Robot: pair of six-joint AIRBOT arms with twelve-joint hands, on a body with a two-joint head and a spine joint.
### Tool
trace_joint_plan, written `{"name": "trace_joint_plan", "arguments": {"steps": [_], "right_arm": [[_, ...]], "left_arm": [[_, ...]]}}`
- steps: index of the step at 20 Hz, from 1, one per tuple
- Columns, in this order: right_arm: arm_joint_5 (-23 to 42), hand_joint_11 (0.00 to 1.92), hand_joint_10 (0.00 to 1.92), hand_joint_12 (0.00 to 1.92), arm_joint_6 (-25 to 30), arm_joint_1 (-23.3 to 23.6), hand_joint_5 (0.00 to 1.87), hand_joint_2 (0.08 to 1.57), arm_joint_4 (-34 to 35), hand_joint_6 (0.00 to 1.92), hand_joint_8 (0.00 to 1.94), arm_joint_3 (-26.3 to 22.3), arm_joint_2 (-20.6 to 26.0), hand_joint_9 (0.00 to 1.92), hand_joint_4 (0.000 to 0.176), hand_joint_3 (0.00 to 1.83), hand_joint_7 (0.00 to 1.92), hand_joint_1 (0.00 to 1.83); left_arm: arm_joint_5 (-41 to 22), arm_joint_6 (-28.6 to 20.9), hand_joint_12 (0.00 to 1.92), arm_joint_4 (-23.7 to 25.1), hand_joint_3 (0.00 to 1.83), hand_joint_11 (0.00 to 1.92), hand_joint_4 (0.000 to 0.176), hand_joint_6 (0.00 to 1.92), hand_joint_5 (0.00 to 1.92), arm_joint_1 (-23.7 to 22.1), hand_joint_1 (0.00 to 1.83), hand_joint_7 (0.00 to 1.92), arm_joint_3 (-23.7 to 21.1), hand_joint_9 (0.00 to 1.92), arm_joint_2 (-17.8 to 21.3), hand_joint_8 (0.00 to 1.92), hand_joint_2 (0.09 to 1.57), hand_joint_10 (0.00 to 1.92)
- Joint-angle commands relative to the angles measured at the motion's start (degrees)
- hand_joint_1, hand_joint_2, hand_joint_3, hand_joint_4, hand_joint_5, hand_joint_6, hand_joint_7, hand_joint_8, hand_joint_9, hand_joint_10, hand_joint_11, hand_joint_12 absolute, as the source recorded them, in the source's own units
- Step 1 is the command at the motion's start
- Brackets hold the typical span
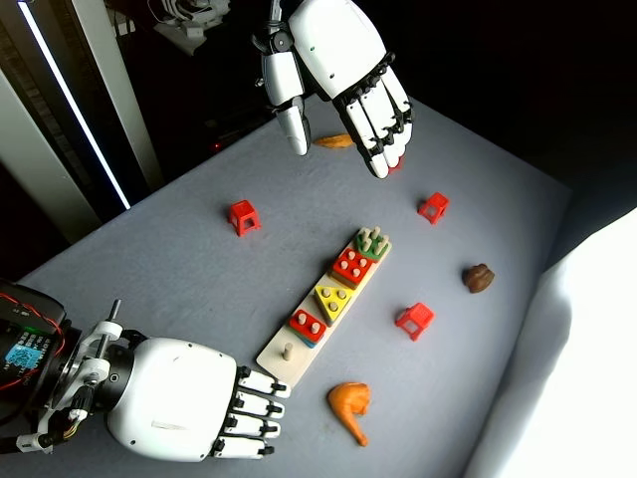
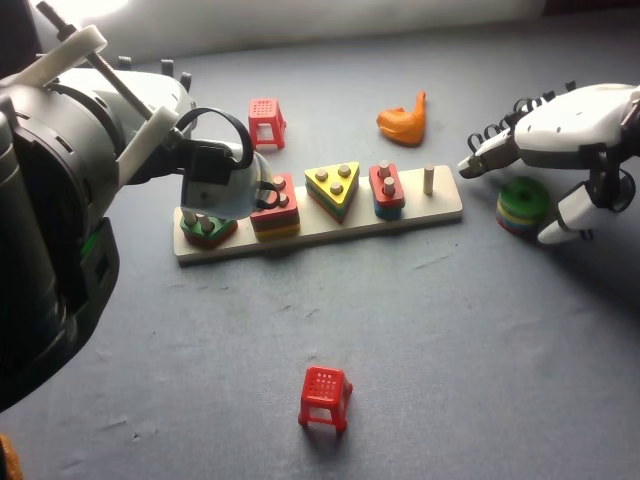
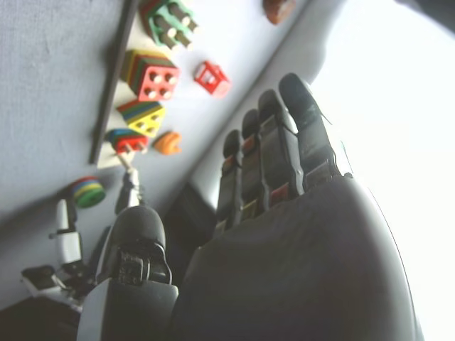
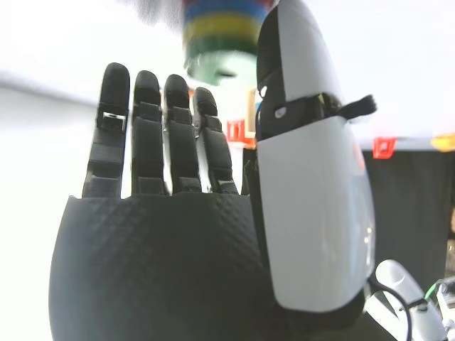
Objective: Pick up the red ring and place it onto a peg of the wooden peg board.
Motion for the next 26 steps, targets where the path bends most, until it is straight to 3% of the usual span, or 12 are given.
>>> {"name": "trace_joint_plan", "arguments": {"steps": [1, 4, 5, 6, 7, 8, 9, 10, 11, 12, 17, 26], "right_arm": [[5.68, 0.1, 0.05, 1.18, -0.17, 0.05, 0.55, 1.02, 0.19, 0.04, 0.02, 0.21, 0.24, 0.57, 0.0, 0.0, 0.59, 1.27], [6.02, 0.38, 0.08, 1.12, -0.24, -0.03, 0.82, 1.04, 0.19, 0.04, 0.03, 0.31, 0.23, 0.84, 0.0, 0.0, 0.86, 1.3], [6.21, 0.51, 0.09, 1.07, -0.26, -0.11, 0.91, 1.05, 0.19, 0.05, 0.03, 0.41, 0.23, 0.93, 0.0, 0.0, 0.96, 1.31], [6.28, 0.62, 0.05, 1.0, -0.27, -0.16, 0.96, 1.08, 0.19, 0.82, 0.63, 0.51, 0.23, 1.02, 0.0, 0.01, 1.06, 1.25], [6.37, 0.69, 0.05, 1.01, -0.27, -0.2, 0.93, 1.12, 0.19, 1.05, 0.88, 0.59, 0.23, 1.08, 0.012, 0.01, 1.0, 1.22], [6.46, 0.81, 0.79, 0.96, -0.27, -0.23, 1.0, 1.08, 0.19, 0.96, 0.75, 0.62, 0.24, 1.01, 0.0, 0.0, 1.1, 1.35], [6.57, 0.85, 0.53, 0.93, -0.27, -0.23, 1.02, 1.08, 0.19, 0.95, 0.76, 0.62, 0.24, 1.06, 0.0, 0.0, 1.1, 1.26], [6.73, 0.87, 0.35, 0.95, -0.27, -0.22, 0.99, 1.09, 0.19, 0.98, 0.81, 0.62, 0.24, 1.14, 0.011, 0.0, 1.09, 1.24], [7.21, 0.87, 0.85, 0.96, -0.27, -0.16, 0.99, 1.08, 0.19, 0.95, 0.74, 0.61, 0.25, 1.05, 0.0, 0.0, 1.11, 1.36], [7.82, 0.87, 0.98, 0.98, -0.27, 0.15, 1.0, 1.07, 0.19, 0.93, 0.72, 0.61, 0.31, 1.02, 0.0, 0.0, 1.12, 1.38], [8.2, 0.85, 1.03, 1.01, -0.26, 4.48, 0.99, 1.07, 0.19, 0.93, 0.75, 0.58, 0.8, 0.98, 0.0, 0.0, 1.11, 1.38], [6.53, 0.82, 1.06, 1.04, -0.26, 9.87, 1.0, 1.08, -0.78, 0.95, 0.77, 0.58, -1.35, 0.96, 0.0, 0.0, 1.09, 1.38]], "left_arm": [[0.59, 0.2, 0.57, 5.78, 0.0, 0.0, 0.0, 0.0, 0.14, -0.55, 0.0, 0.18, 0.05, 0.2, -0.01, 0.0, 1.37, 0.01], [0.59, 0.2, 0.57, 5.78, 0.0, 0.0, 0.0, 0.01, 0.15, -0.55, 0.0, 0.18, 0.05, 0.2, -0.01, 0.01, 1.37, 0.01], [0.59, 0.2, 0.64, 5.78, 0.0, 0.0, 0.0, 0.01, 0.17, -0.55, 0.0, 0.21, 0.05, 0.23, -0.01, 0.01, 1.37, 0.01], [0.59, 0.2, 0.69, 5.78, 0.0, 0.0, 0.0, 0.01, 0.19, -0.55, 0.0, 0.23, 0.05, 0.25, -0.01, 0.01, 1.37, 0.02], [0.59, 0.2, 0.6, 5.78, 0.0, 0.0, 0.0, 0.01, 0.16, -0.55, 0.0, 0.19, 0.05, 0.21, -0.01, 0.01, 1.37, 0.01], [0.59, 0.2, 0.53, 5.78, 0.0, 0.0, 0.0, 0.0, 0.13, -0.55, 0.0, 0.17, 0.05, 0.19, -0.01, 0.0, 1.37, 0.0], [0.59, 0.2, 0.54, 5.78, 0.0, 0.0, 0.0, 0.01, 0.14, -0.55, 0.0, 0.18, 0.05, 0.2, -0.01, 0.01, 1.38, 0.0], [0.59, 0.2, 0.55, 5.78, 0.0, 0.0, 0.0, 0.01, 0.15, -0.55, 0.0, 0.19, 0.06, 0.21, -0.01, 0.01, 1.37, 0.01], [0.59, 0.2, 0.56, 5.78, 0.0, 0.0, 0.0, 0.01, 0.16, -0.55, 0.0, 0.2, 0.06, 0.22, -0.01, 0.01, 1.37, 0.01], [0.59, 0.2, 0.63, 5.77, 0.0, 0.0, 0.0, 0.01, 0.16, -0.55, 0.0, 0.22, 0.07, 0.24, -0.01, 0.01, 1.37, 0.01], [0.59, 0.2, 0.54, 5.77, 0.0, 0.0, 0.0, 0.0, 0.15, -0.55, 0.0, 0.2, 0.08, 0.21, -0.01, 0.0, 1.38, 0.0], [0.59, 0.2, 0.57, 5.77, 0.0, 0.0, 0.0, 0.01, 0.16, -0.55, 0.0, 0.22, 0.1, 0.22, -0.01, 0.01, 1.38, 0.0]]}}
